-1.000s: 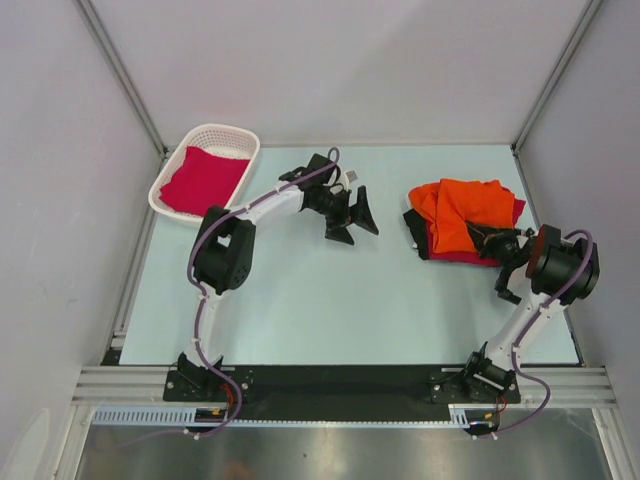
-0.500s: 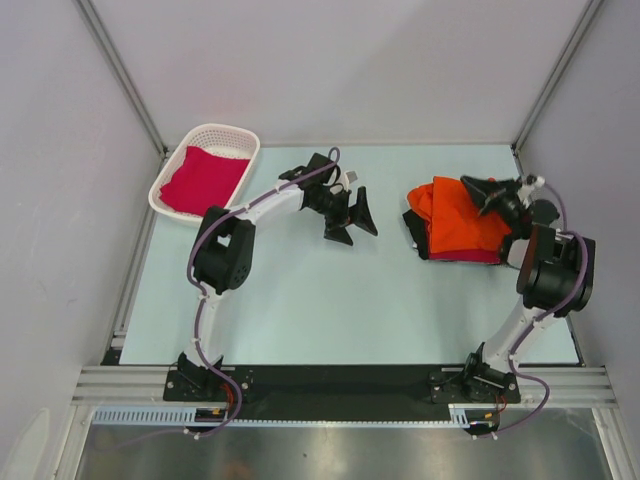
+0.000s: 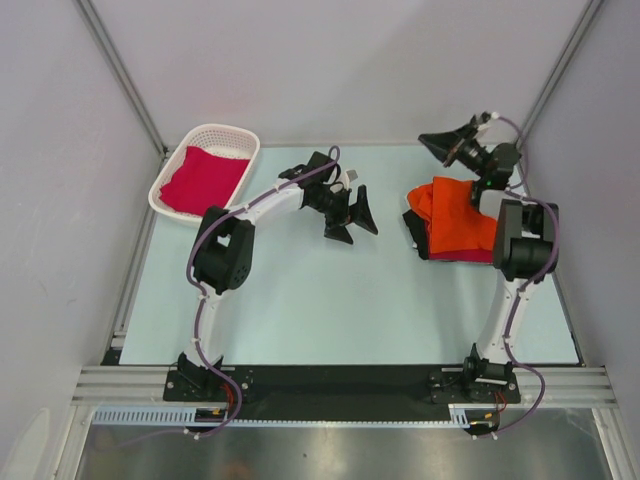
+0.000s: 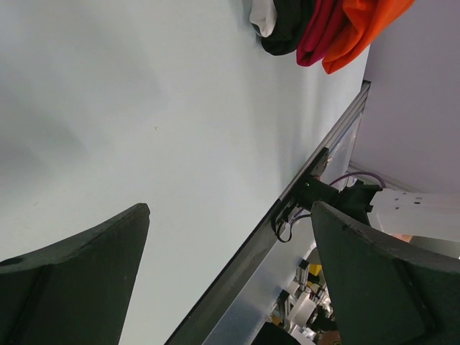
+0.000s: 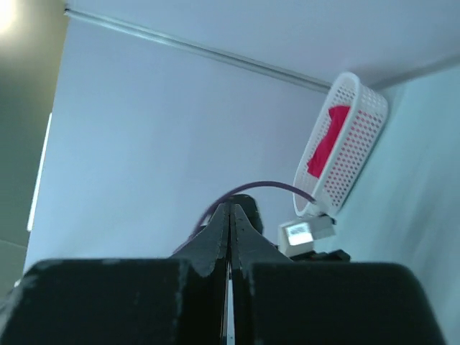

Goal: Fold and stack the t-shirts
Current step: Smooth out wrinkles on the folded tshirt

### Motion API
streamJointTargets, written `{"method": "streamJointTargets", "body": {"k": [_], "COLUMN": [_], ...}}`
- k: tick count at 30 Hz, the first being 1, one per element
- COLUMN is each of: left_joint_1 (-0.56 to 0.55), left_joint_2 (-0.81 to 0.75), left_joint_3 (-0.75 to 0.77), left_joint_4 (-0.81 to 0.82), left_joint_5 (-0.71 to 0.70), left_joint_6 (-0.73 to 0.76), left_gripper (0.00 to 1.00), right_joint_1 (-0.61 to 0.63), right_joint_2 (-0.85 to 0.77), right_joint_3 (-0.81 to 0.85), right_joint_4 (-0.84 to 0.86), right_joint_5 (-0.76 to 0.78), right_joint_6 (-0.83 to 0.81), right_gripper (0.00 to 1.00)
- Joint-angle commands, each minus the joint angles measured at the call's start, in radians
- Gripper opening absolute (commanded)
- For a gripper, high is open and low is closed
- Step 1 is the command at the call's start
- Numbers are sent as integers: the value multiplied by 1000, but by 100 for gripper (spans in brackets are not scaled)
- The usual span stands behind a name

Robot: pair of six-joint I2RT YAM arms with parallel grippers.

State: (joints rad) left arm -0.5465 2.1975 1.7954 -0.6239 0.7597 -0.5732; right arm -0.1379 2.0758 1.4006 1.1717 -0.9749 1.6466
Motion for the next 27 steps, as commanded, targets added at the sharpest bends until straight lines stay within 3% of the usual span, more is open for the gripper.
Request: {"method": "streamJointTargets", "body": {"k": [1,9,16,23,27], "left_joint_1": [3,16,17,16,17], "left_joint_2": [-21,-24,-19,-24,-25], "left_joint_3": [32,27,28,38,44], "left_joint_4": [-16,-23,-27,-33,-34], "left_joint_5": [-16,-25,-17,-19,-17], "left_joint_6": [32,32,32,36,39], "left_gripper": [100,99,100,100,100], "right_joint_1": [63,159,201,184,178], "right_joint_2": [133,256,302,290,307], "right_joint_3": [25,-184,-215,-134,-134], "right_joint_4": [-41,-73,-211,-598,-491], "right_joint_5": [-5,48,79,137,110], "right_joint_6": [-10,-94,-250,-433,-375], "right_gripper": [0,0,0,0,0]}}
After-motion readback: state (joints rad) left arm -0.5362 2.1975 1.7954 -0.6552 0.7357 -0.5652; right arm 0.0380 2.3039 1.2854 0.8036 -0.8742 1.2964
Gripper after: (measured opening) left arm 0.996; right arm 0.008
